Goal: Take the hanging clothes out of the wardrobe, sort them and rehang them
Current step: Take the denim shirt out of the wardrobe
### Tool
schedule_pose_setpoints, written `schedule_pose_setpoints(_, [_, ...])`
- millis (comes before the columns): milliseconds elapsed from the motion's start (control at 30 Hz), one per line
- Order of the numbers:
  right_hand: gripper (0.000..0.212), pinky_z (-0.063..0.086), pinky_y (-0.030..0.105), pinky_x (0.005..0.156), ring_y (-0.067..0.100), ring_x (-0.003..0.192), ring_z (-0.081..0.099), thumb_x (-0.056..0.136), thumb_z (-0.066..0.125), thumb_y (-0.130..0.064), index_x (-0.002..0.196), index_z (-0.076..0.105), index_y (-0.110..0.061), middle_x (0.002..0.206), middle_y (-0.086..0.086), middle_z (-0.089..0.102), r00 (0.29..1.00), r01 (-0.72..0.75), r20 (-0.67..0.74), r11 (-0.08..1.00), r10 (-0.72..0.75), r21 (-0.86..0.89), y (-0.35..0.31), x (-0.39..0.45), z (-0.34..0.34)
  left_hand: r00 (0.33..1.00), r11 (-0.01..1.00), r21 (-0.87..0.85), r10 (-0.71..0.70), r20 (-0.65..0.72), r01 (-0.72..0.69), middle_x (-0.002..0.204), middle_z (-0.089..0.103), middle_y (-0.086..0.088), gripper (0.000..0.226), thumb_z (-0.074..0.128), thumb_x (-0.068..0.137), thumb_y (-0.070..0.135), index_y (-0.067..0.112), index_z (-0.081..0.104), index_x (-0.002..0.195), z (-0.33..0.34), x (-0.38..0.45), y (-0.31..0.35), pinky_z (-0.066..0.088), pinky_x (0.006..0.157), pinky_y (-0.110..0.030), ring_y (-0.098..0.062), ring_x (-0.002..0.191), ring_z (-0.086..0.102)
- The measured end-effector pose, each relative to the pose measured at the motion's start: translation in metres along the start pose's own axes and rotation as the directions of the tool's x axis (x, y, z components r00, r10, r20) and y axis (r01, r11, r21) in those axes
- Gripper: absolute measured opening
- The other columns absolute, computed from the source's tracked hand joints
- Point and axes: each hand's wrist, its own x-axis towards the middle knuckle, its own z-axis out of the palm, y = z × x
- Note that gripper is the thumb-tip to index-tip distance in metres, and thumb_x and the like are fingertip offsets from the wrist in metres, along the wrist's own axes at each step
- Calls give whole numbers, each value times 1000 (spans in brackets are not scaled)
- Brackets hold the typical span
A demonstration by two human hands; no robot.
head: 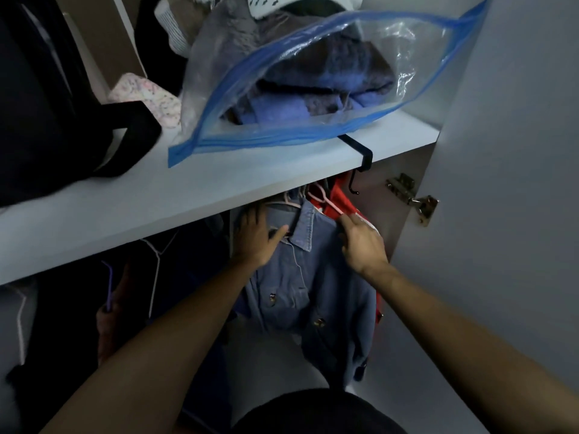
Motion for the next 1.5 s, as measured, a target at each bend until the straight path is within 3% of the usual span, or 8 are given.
schedule_pose_setpoints(233, [27,51,44,78,38,97,63,90,60,-8,114,52,-16,115,10,62,1000,11,-19,999,-12,-53,9,11,7,995,992,-85,-92,-40,88,140,54,-29,79,63,95,55,-1,45,148,16,6,-39,46,105,-47,-43,128,52])
schedule_pose_setpoints(333, [30,49,43,77,40,97,63,85,61,-3,111,51,-14,113,11,62,1000,8,-25,998,-9,-59,8,12,11,991,983,-138,-129,-37,123,136,56,-28,68,53,98,53,-2,53,139,13,7,-50,48,103,-47,-43,125,55])
schedule_pose_setpoints(467, [31,48,44,79,42,101,61,82,60,-3,110,48,-12,114,13,61,1000,-11,7,998,12,-59,5,14,12,993,982,-152,-115,-5,113,144,48,-30,80,22,96,57,-3,56,137,11,20,-68,44,108,-48,-47,127,52])
schedule_pose_setpoints(667, [22,41,40,72,40,98,58,86,54,-6,104,44,-15,109,13,60,1000,-22,-5,1000,22,-15,5,13,16,993,941,-331,-40,109,74,138,59,-20,65,31,99,56,14,51,144,6,10,-98,48,104,-51,-36,121,60])
schedule_pose_setpoints(733, [8,44,41,72,39,98,60,99,51,-19,105,45,-16,110,11,62,998,-38,-45,999,38,0,4,14,16,997,946,-322,-25,69,46,128,64,-19,61,29,100,58,14,55,132,2,1,-97,52,97,-50,-36,112,64])
schedule_pose_setpoints(833, [19,45,41,71,38,95,63,108,44,-35,106,47,-17,109,12,66,996,-46,-80,998,44,-31,2,16,12,998,960,-278,-31,-55,14,111,68,-17,53,28,102,57,15,57,112,-5,-12,-90,55,82,-48,-36,96,67])
schedule_pose_setpoints(1133, [22,37,38,69,40,95,65,110,42,-32,119,53,-14,112,12,67,976,-61,-210,998,56,-15,-13,21,-16,934,957,-290,-105,-340,1,101,70,-19,50,36,106,50,8,63,107,-34,-24,-64,48,70,-40,-38,89,67])
schedule_pose_setpoints(1500, [27,41,41,64,41,85,61,110,42,-43,91,37,-24,93,10,64,993,97,-98,950,-71,296,15,-33,-38,963,965,-240,44,-265,-110,101,67,-14,35,41,111,37,9,61,104,-53,-80,-32,46,72,-34,-30,90,65])
